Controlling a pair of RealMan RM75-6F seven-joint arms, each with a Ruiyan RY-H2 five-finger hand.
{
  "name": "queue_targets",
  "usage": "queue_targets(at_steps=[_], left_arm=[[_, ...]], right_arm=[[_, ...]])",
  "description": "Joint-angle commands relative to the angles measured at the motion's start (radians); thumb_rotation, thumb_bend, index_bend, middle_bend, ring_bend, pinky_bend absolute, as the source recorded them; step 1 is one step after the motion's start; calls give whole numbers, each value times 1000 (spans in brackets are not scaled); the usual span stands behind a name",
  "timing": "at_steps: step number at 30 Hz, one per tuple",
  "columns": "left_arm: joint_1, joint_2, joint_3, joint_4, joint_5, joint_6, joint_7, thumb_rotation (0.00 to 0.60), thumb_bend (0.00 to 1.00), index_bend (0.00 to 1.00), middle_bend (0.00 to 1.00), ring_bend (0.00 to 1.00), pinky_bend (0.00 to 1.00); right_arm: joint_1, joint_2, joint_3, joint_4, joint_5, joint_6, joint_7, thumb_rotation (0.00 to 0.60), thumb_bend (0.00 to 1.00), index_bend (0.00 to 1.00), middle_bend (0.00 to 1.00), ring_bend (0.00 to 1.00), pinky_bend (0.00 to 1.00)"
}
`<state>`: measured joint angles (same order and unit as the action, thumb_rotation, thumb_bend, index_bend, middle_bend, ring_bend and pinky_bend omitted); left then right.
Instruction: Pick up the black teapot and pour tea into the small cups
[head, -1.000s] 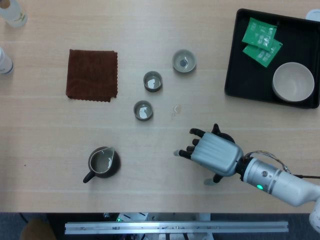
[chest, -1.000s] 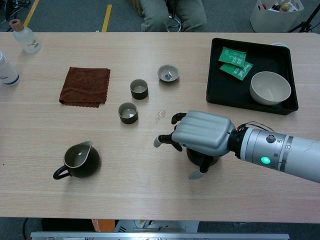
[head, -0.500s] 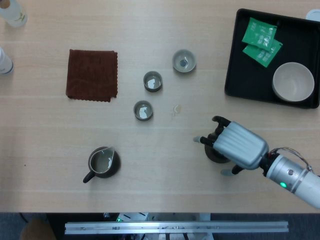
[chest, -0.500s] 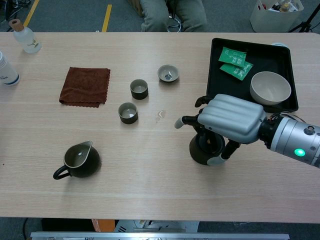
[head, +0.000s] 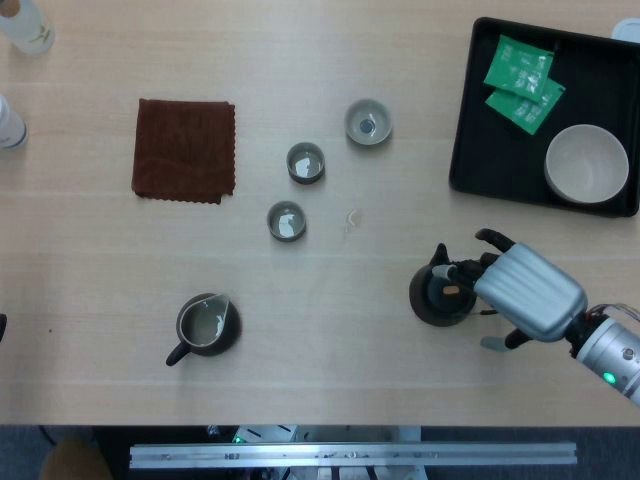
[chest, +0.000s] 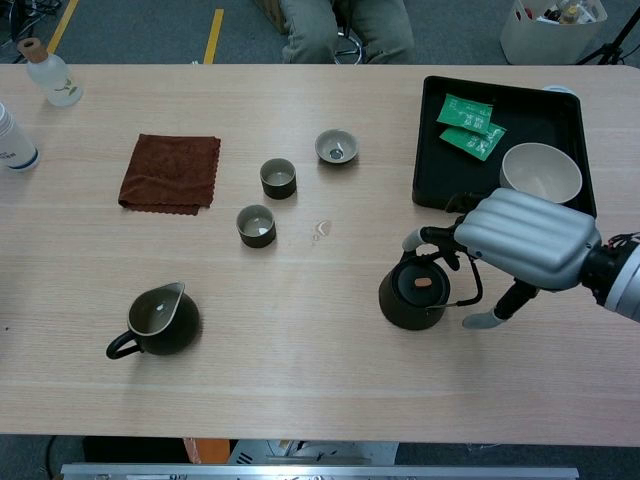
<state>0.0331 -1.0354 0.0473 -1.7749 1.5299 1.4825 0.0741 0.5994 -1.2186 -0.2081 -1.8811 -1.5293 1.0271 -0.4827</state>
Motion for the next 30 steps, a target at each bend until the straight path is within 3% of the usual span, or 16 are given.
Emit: queue_targets(at_steps=[1,5,9,19,30], left_arm=[[-1,1,1,-3,2,0,1,600,297,161,120,113,132],[1,9,8,-12,4,-1,-17,600,297,160,120,113,132],[6,23,15,-16,1,-2,-38,600,297,161,119,113,132],[7,33,21,-12,0,-5,-62,600,297,160,116,113,132],[4,34,23,-15,2,-10,-66,600,297,160,114,113,132]], right_arm=[[-19,-13,11,21,-19,23,9,460,0,213,499,455,184],[-32,-33,30,45,-15,28,-22,461,0,213,377,273,184],[-37,-43,48,41,27,6,-83,464,0,186,299,171,183],[-65,-58,67,36,146,-7,-267,462,0,76,194,105,160],[-70,-72,75,53,203,-29,-315,463,0,55,176,92,160]])
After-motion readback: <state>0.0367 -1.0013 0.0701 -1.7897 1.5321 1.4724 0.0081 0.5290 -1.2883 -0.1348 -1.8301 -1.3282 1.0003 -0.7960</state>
